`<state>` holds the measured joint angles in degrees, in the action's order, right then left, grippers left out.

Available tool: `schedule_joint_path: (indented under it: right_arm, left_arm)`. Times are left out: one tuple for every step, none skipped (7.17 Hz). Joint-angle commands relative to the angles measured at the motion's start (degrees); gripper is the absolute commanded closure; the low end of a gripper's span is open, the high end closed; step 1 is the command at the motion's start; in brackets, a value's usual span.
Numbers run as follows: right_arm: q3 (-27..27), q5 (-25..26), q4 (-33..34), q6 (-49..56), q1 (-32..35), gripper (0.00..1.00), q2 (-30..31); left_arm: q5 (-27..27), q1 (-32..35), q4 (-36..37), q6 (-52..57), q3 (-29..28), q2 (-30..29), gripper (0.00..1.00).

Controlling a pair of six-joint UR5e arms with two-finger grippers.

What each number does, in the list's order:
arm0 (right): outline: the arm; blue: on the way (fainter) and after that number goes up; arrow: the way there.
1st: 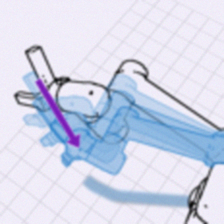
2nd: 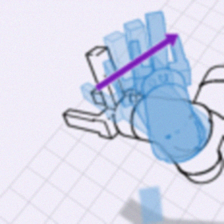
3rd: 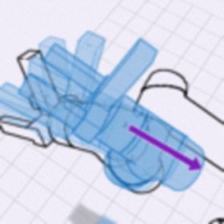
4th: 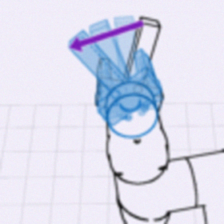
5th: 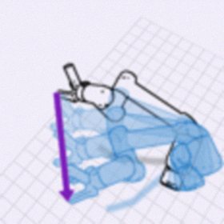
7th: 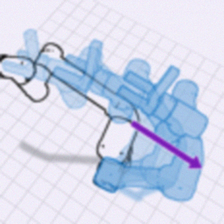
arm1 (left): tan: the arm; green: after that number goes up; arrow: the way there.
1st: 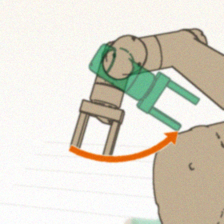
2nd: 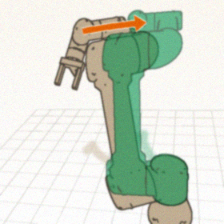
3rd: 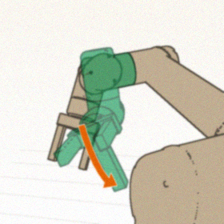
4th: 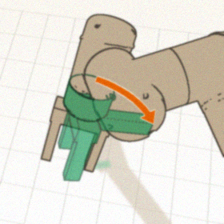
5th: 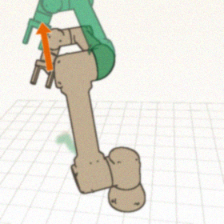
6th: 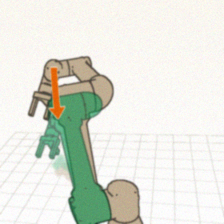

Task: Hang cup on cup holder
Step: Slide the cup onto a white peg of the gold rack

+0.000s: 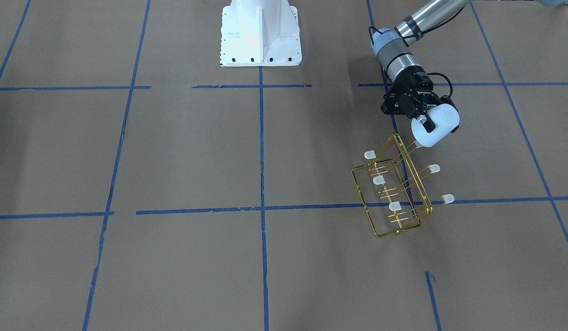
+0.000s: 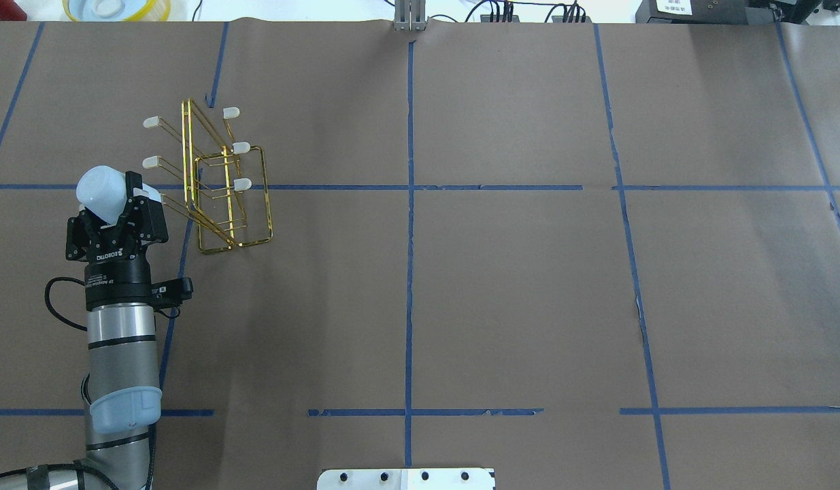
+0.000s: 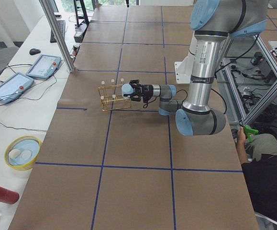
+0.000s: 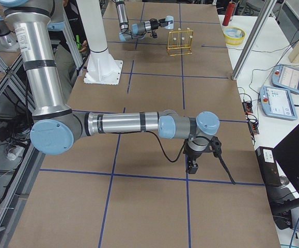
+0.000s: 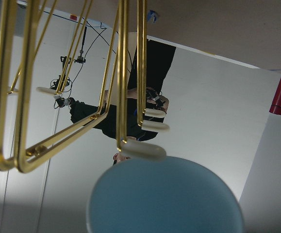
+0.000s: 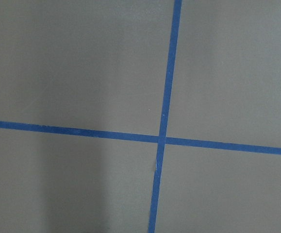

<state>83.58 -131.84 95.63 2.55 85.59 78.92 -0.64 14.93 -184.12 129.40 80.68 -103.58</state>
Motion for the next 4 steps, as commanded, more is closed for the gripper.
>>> schedule_joint_path:
  right_arm:
    - [0.0, 0.0, 0.0, 0.0, 0.0, 0.00, 0.0]
    - [0.0, 0.0, 0.0, 0.0, 0.0, 0.00, 0.0]
    - [0.0, 0.0, 0.0, 0.0, 0.0, 0.00, 0.0]
    - [0.0, 0.0, 0.0, 0.0, 0.0, 0.00, 0.0]
  left_arm:
    - [0.3, 1.9, 0.4, -0.3, -0.1, -0.1, 1.00]
    - [0.3, 1.8, 0.5, -0.3, -0.1, -0.2, 1.00]
    - [0.2, 1.8, 0.5, -0.2, -1.7, -2.0, 1.00]
    - [0.2, 1.8, 0.5, -0.3, -3.4, -3.1, 1.00]
